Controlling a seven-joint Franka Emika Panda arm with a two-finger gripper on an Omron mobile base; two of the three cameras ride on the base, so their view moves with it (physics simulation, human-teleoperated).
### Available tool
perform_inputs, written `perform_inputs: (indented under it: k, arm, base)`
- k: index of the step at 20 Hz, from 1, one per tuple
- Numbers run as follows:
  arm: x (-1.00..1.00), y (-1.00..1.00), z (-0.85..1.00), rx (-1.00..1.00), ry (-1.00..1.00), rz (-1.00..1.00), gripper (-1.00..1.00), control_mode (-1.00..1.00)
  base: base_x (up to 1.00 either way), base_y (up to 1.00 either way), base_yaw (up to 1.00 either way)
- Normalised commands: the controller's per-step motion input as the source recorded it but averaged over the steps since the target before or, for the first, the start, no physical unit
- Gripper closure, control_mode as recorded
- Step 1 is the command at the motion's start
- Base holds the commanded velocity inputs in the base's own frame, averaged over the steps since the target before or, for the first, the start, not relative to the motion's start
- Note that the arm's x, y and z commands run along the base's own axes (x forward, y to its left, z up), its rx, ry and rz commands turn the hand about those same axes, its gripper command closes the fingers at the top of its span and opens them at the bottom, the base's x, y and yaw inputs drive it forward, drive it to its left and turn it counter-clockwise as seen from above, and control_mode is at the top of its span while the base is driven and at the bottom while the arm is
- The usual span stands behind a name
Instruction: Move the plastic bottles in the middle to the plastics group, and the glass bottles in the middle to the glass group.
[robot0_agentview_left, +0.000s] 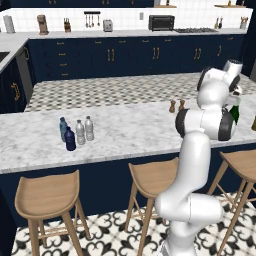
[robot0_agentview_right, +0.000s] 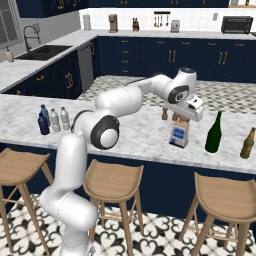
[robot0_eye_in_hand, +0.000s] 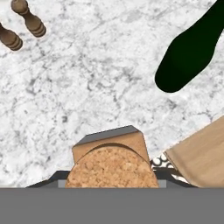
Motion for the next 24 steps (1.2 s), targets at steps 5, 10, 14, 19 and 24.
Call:
perform_inputs:
  k: [5,10,14,19,24]
  arm:
    - [0.11,-0.22,0.0,0.0,0.0,-0.16,1.0,-1.0]
    - [0.11,-0.25,0.0,0.0,-0.02,-0.15,1.0,-1.0]
    - [0.01,-0.18,0.0,0.0,0.0,-0.13,1.0,-1.0]
    - [0.0,-0.03,-0.19,0.0,0.0,-0.1,1.0,-1.0]
    - [0.0,0.0,-0.6,0.0,-0.02,-0.07,1.0,-1.0]
  base:
    - [0.0,0.0,0.0]
    - [0.0,0.0,0.0]
    - [0.0,0.0,0.0]
    - [0.0,0.0,0.0]
    - [0.0,0.0,0.0]
